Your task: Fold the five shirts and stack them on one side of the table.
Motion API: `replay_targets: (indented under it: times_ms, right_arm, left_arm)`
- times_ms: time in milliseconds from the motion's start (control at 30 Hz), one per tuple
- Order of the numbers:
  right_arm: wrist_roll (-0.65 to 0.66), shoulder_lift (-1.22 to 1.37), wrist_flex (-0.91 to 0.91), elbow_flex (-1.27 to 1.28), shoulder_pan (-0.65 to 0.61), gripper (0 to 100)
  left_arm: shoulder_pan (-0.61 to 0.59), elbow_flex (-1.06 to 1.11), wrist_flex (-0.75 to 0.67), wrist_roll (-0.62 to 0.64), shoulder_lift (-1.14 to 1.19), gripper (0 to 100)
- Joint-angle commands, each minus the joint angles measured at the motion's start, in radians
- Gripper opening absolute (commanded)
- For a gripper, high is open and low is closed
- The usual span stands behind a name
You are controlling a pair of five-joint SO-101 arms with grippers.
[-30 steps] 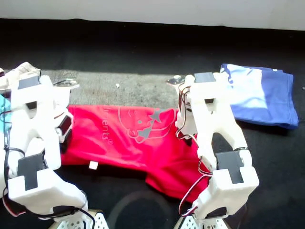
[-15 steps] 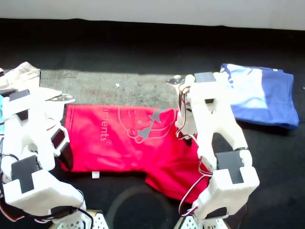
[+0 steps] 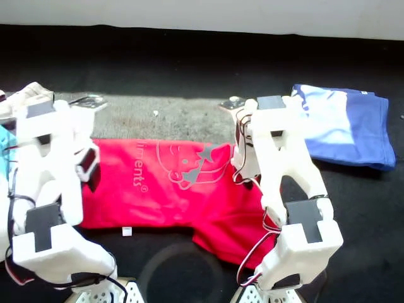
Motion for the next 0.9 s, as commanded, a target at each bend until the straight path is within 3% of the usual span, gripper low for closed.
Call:
replay_targets:
  times_ms: [0, 133, 300, 467, 700, 867]
  right_arm:
    - [-0.002, -0.015, -0.007, -0.035, -0.021, 9.4]
    - [-0.005, -0.028, -0.035, -0.035, -0.018, 0.9]
    - [-0.009, -0.182, -0.130, 0.039, -0.022, 0.6]
    - [-0.009, -0.255, -0.338, 0.228, 0.031, 0.6]
    - [-0.009, -0.243, -0.691, 0.441, 0.139, 0.6]
    - [-0.003, -0.082, -0.792, 0.426, 0.246, 0.6]
  left_arm:
    - [0.041, 0.001, -0.141, 0.057, -0.036, 7]
    - [0.051, 0.001, -0.218, 0.100, -0.036, 1]
    - [0.081, -0.002, -0.273, 0.138, -0.033, 1]
    - [0.117, -0.048, -0.325, 0.183, 0.093, 1]
    - [0.088, -0.338, -0.264, 0.209, 0.404, 1]
    - [0.088, -0.642, -0.120, 0.250, 0.634, 1]
